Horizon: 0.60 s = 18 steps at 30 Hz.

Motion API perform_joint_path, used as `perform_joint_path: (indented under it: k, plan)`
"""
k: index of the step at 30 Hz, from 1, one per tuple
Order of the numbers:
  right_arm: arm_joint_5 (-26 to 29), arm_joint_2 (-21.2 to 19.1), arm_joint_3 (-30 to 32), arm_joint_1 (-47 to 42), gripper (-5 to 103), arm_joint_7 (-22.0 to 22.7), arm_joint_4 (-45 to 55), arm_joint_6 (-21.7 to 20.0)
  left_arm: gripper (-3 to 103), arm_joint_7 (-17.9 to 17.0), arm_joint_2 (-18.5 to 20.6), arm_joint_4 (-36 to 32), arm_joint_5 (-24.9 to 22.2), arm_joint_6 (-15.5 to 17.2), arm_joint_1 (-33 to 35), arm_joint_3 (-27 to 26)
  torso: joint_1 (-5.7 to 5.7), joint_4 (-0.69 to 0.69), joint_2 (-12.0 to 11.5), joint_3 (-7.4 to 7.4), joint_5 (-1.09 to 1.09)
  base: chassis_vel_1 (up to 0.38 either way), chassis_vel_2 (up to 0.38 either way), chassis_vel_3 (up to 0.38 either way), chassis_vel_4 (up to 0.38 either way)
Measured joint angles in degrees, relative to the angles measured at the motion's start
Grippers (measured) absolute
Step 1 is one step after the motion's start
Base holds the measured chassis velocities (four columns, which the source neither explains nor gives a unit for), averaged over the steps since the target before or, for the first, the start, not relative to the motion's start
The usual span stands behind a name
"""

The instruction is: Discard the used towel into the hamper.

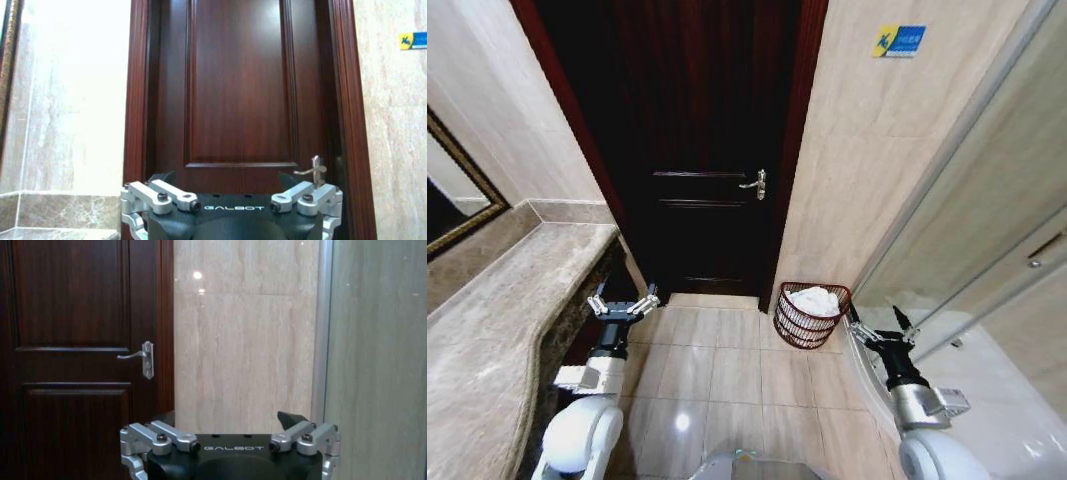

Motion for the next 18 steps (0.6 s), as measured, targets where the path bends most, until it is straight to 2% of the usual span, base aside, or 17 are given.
perform_joint_path:
  k: [18]
  plan:
    - [0.8,-0.4,0.3,-0.4,100,-0.5,-1.2,1.1,100,0.0,-0.3,-0.3,0.5,0.3,0.1,0.2,0.00,0.00,0.0,0.00,0.00,0.086,-0.089,-0.097,0.093]
